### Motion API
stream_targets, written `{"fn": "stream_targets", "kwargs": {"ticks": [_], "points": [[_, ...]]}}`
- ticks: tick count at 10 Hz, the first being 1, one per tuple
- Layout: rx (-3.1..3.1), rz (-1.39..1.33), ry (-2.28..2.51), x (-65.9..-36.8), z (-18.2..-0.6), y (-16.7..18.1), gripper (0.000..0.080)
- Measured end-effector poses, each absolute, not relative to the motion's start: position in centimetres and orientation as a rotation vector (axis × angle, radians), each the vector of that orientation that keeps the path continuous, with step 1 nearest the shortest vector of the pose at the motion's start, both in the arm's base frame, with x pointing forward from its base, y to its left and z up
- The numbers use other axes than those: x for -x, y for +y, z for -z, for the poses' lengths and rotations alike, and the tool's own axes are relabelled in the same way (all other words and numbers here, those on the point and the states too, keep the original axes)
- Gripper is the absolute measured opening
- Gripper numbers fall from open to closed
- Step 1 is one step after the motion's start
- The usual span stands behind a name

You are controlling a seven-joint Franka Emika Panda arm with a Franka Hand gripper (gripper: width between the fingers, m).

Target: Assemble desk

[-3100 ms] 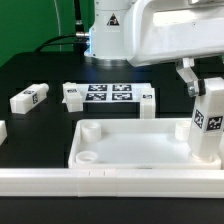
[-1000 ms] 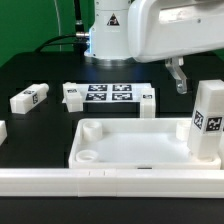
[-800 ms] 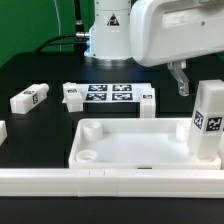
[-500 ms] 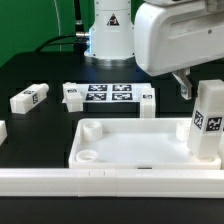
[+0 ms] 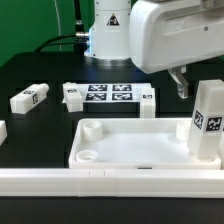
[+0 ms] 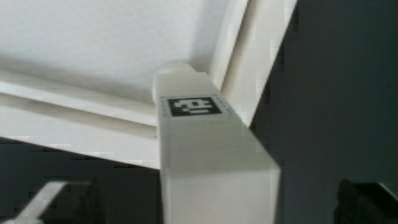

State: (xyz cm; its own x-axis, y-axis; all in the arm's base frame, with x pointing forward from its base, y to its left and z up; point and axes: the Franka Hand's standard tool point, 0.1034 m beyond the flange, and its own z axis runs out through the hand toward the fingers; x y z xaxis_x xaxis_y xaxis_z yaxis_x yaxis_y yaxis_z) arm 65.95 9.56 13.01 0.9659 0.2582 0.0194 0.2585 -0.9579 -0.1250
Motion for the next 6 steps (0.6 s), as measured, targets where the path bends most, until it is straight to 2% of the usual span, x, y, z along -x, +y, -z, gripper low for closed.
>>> {"fn": "stream_targets", "kwargs": {"ticks": [1,3,4,6], "points": [[2.988,0.004,-0.393,-65.89,-12.9,9.58,0.0649],[2.988,0.005,-0.393,-65.85,-12.81,9.6,0.0386],[2.988,0.006,-0.393,-65.87,-12.83,9.59,0.0294],[2.989,0.006,-0.385,-65.87,-12.83,9.59,0.0294]]}}
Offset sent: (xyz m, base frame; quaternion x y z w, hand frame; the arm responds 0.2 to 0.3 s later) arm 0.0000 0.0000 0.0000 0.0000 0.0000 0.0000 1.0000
